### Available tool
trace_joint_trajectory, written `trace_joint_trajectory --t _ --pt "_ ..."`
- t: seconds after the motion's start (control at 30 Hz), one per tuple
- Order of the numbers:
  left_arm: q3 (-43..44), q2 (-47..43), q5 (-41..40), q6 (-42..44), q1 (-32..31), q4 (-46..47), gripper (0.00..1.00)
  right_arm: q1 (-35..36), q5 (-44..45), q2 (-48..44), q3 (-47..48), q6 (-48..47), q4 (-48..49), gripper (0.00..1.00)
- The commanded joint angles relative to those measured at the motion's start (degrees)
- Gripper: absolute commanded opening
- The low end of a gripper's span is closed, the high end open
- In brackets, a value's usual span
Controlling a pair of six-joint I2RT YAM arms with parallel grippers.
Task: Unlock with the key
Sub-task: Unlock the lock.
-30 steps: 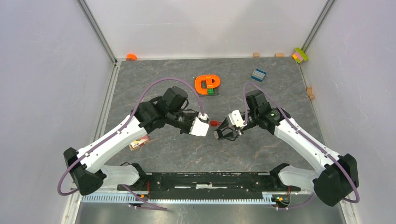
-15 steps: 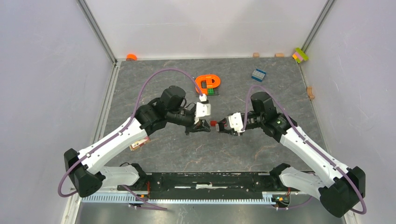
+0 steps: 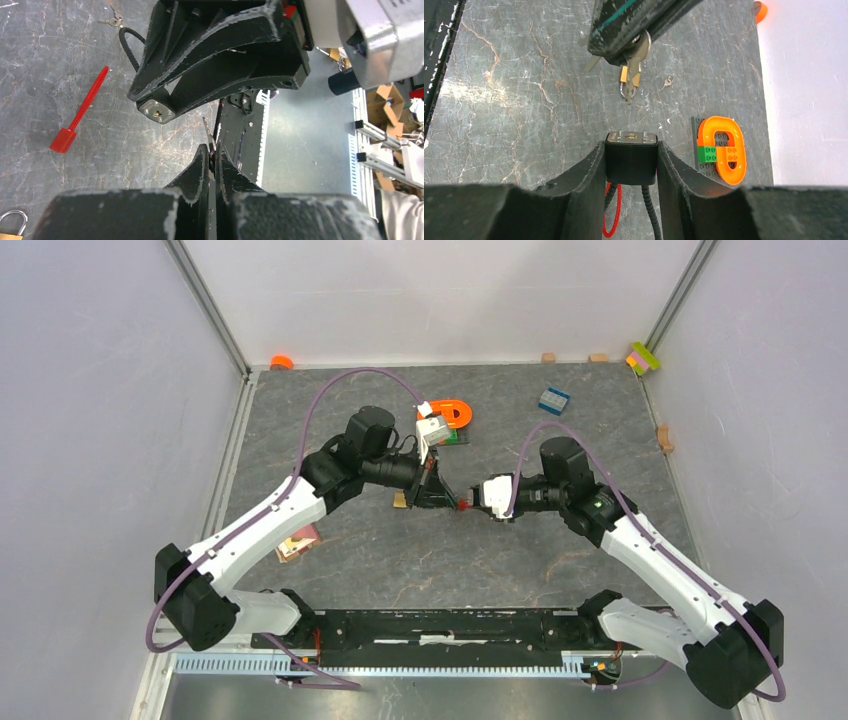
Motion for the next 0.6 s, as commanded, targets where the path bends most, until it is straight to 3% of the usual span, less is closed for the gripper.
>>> trace_joint_trajectory --t 0.0,0.57 --pt "-0.40 1.07 1.58 -5.82 1.00 3.72 0.02 0.22 0.24 -1.87 -0.09 0.53 2.48 0.00" --pt "-4.52 2.94 5.61 -10.38 3.68 11.42 0.02 -0.04 -1.71 -0.99 2.45 3.62 2.55 0.00"
